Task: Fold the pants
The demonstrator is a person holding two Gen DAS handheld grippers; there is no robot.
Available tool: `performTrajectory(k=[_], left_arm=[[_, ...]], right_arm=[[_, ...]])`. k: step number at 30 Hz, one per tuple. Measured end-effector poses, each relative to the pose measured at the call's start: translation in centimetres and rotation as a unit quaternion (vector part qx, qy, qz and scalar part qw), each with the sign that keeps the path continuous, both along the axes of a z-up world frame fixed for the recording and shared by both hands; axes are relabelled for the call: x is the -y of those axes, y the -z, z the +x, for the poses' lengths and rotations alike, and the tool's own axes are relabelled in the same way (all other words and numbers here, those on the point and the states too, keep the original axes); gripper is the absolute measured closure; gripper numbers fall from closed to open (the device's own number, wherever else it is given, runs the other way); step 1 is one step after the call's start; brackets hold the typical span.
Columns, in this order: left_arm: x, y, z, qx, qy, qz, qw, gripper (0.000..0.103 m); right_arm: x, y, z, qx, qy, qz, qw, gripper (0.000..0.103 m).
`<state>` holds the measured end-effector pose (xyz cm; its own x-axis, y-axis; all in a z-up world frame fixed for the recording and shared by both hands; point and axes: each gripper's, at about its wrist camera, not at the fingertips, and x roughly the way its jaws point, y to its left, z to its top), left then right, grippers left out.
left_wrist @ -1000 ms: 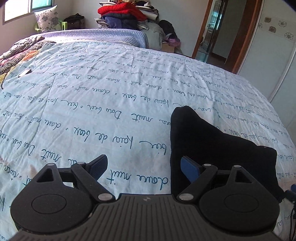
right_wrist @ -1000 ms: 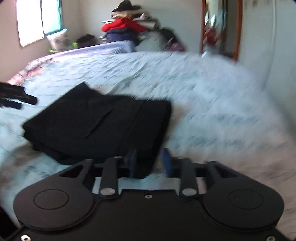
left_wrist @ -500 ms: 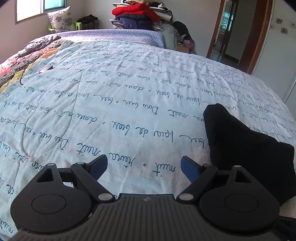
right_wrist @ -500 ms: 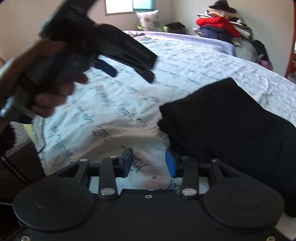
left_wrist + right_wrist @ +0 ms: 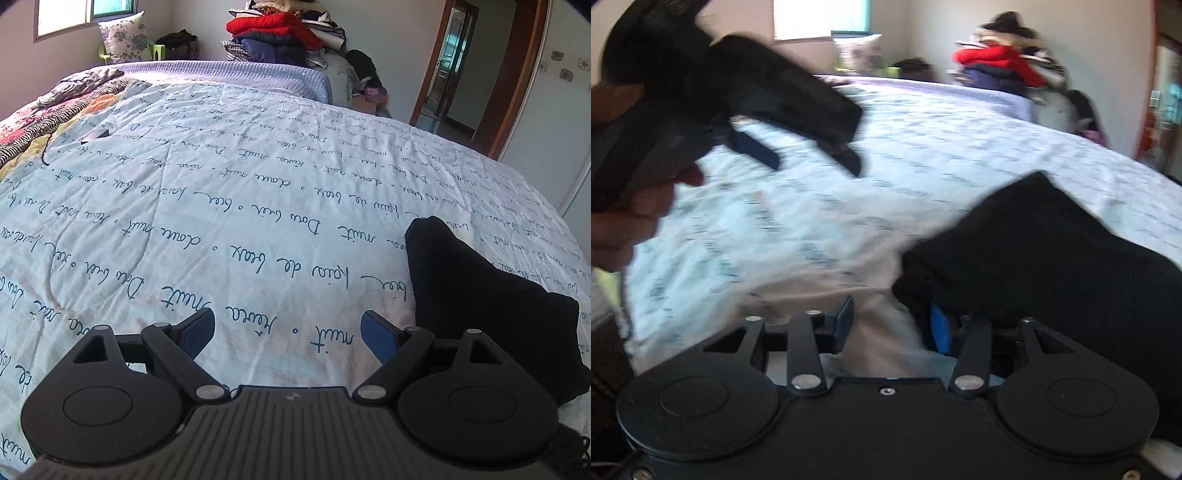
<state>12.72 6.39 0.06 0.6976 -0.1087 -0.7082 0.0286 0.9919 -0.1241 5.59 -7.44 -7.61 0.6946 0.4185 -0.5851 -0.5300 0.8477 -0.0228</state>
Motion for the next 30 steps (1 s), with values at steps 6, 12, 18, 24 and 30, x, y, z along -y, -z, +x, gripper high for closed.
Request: performTrajectory(k=[6, 12, 18, 24, 30], left_arm=[[0.5, -0.6, 0.3, 0.001, 0.004, 0.003, 1.0000, 0.016], [3.8, -1.7, 0.9, 0.014, 0.055, -0.042, 0.9975, 0.016], [9.9, 0.6, 0.9, -0.019, 0.141, -0.127, 0.9817, 0.013], [13.5, 4.5, -2.1, -0.023, 0.158, 0.027, 0.9869, 0.016], [15.3, 0.7, 0.6, 0.030, 0.158, 0.030, 0.9865, 0.012]], right_arm=[[2.7, -2.8, -1.8, -0.052, -0.074, 0.038, 0.995, 0.039], [8.7, -6.9, -2.0, 0.052, 0.050, 0.017, 0.997, 0.052], [11.2, -1.3, -0.5, -0.016, 0.116, -0.047, 0.992, 0.061], [17.2, -6.2, -2.5, 0.024, 0.173, -0.013, 0.984, 0.061], [21.6, -4.4, 4.3, -0.022, 0.202, 0.001, 0.979, 0.062]])
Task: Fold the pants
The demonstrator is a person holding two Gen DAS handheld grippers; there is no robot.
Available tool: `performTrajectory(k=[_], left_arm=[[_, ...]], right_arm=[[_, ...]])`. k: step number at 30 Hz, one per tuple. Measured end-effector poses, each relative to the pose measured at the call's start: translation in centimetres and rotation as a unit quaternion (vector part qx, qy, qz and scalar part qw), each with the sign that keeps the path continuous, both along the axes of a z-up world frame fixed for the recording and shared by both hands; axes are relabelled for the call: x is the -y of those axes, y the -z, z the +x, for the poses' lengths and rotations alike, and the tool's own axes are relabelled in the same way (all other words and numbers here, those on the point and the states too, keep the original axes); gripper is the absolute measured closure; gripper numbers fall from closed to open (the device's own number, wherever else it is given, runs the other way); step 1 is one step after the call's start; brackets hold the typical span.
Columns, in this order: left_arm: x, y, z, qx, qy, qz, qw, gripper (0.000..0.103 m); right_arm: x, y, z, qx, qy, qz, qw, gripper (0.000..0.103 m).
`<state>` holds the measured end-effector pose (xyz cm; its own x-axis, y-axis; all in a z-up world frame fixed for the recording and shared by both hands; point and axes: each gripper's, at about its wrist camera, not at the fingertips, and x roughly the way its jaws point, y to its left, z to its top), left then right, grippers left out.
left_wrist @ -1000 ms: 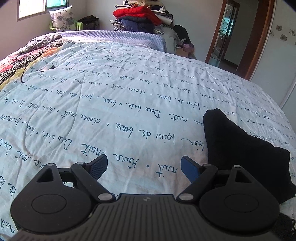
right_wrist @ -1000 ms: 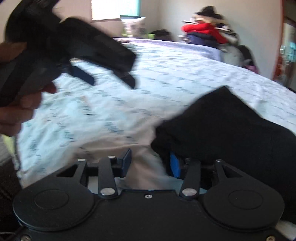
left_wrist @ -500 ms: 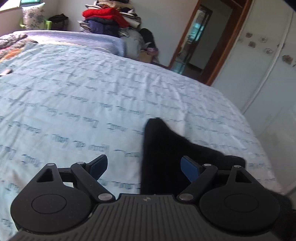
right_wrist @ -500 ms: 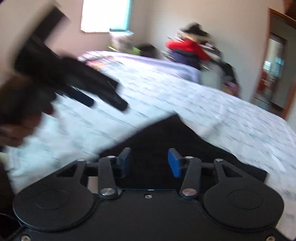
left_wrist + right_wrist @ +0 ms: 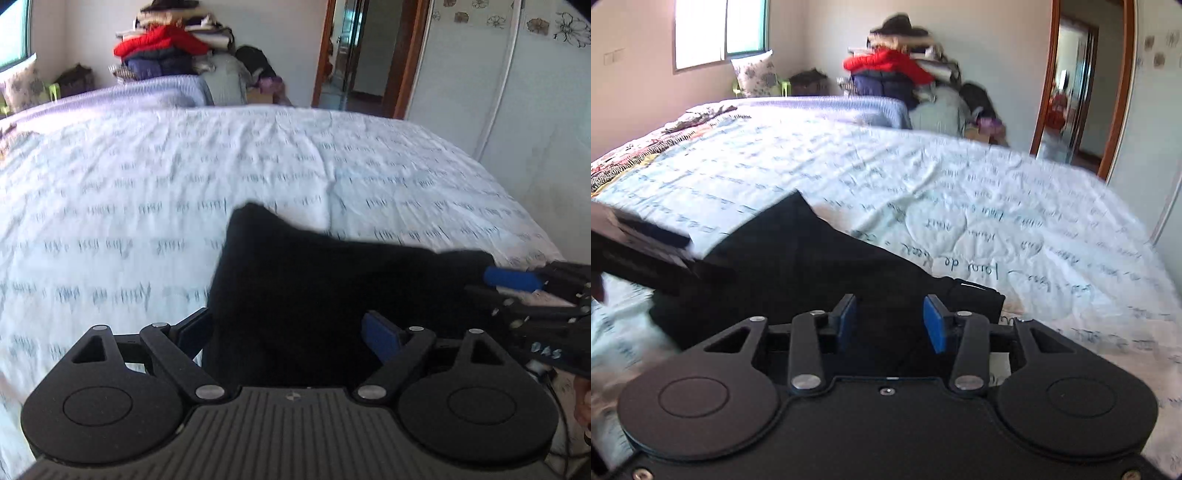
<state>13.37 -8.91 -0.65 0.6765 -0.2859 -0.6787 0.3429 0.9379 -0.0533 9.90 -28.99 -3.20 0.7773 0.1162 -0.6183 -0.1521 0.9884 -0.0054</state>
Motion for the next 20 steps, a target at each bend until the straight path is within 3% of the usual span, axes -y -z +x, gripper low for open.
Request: performTrajectory(k=[3, 5, 10, 14, 17, 20], left_arm=[[1.6, 0.5, 2.3, -0.002, -0.007, 0.030, 0.9995, 0.012], [2.1, 1.1, 3.2, -0.012, -0.012, 0.036, 0.9992, 0.012], [2.2, 2.0, 3.6, -0.023, -0.027, 0.048, 0.9982, 0.012], [2.2, 2.2, 2.7, -0.014, -0.040, 0.064, 0.9970, 0.012], [2.3, 2.4, 1.8, -0.007, -0.050, 0.076, 0.9958, 0.011], [2.4, 2.7, 1.1, -0.006, -0.053, 0.081, 0.9953, 0.011]], right_arm=[[0.6, 2.0, 2.7, -0.025, 0.020, -0.016, 0.999, 0.061], [1.4, 1.7, 3.0, -0.028, 0.030, 0.014, 0.999, 0.060], [0.1, -0.1, -1.1, 0.026, 0.044, 0.003, 0.999, 0.058], [-1.0, 0.2, -4.0, 0.043, 0.069, 0.011, 0.997, 0.029], [-1.8, 0.8, -5.5, 0.022, 0.085, 0.023, 0.996, 0.017], [-2.4, 1.1, -6.4, 0.002, 0.086, 0.018, 0.996, 0.016]])
